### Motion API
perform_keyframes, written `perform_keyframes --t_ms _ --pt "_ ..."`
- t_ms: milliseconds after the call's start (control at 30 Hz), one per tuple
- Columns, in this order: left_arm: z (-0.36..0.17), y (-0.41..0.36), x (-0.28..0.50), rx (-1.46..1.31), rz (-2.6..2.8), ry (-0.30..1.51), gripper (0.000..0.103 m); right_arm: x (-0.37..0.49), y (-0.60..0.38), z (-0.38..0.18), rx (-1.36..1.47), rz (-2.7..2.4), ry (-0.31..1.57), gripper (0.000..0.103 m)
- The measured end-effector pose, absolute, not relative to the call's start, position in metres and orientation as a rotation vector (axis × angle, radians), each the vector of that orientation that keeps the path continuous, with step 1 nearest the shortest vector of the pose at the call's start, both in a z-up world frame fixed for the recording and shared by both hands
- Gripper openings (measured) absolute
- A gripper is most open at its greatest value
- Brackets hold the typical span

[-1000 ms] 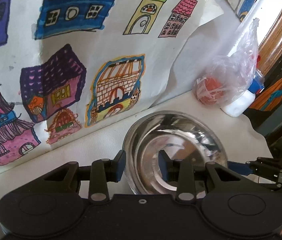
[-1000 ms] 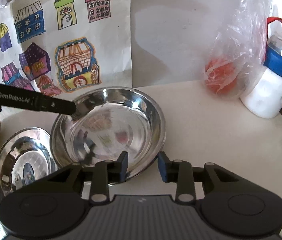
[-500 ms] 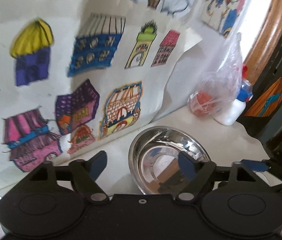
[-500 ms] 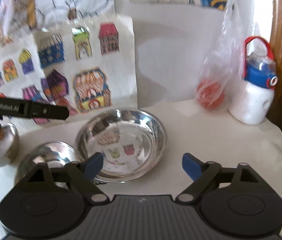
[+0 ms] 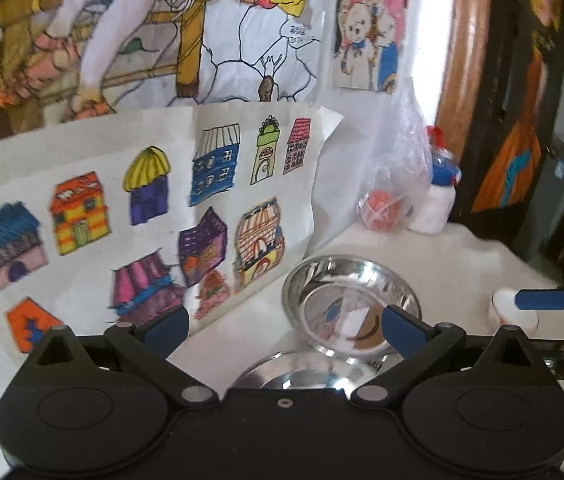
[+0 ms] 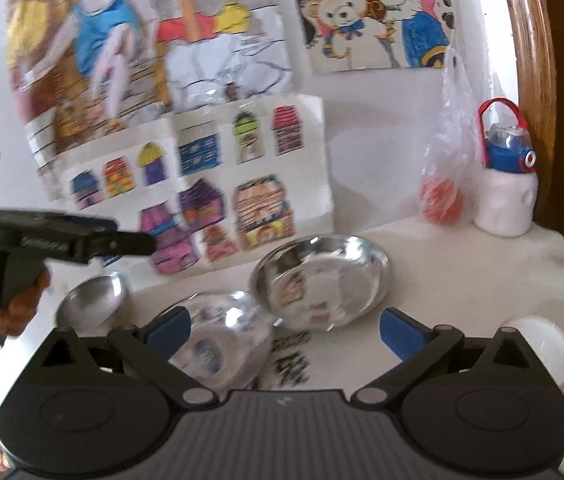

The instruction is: Organize plates and bowls

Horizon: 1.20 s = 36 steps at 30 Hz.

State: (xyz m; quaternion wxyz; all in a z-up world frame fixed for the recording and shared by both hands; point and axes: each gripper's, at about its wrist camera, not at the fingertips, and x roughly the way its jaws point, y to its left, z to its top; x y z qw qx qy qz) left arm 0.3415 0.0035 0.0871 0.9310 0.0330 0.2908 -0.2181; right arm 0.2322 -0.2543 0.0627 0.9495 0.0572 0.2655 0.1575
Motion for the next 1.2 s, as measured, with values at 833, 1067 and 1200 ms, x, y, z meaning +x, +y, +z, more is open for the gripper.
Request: perform_keyframes --t_ms 833,1067,1200 --pt "0.021 0.017 0.378 0.376 -0.643 0.778 0.102 0.2 -0.185 0.002 0.392 0.249 0.637 0.103" --pt "0.015 0.006 0.386 0.433 -0.67 0.795 0.102 0.222 -0.19 -0.007 0.427 0.25 0.64 0.101" --pt "0.011 0.002 0.389 0.46 -0.68 0.805 0.102 0.233 -0.186 -0.014 0.426 0.252 0.658 0.092"
